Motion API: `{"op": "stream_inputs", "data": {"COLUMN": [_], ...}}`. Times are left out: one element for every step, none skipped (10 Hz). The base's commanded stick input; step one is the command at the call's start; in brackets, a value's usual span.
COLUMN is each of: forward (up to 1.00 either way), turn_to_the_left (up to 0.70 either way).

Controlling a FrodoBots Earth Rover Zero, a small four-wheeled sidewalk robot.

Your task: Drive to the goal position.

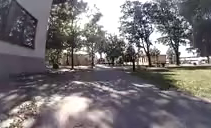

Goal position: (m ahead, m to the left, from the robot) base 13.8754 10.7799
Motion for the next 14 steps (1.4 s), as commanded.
{"op": "stream_inputs", "data": {"forward": [0.7, 0.7, 0.7, 0.7, 0.7, 0.7, 0.7, 0.7, 0.7, 0.7, 0.7, 0.7, 0.7, 0.7], "turn_to_the_left": [0.0, 0.0, 0.0, 0.0, 0.0, 0.0, 0.0, 0.0, 0.0, 0.0, 0.0, 0.0, 0.0, 0.0]}}
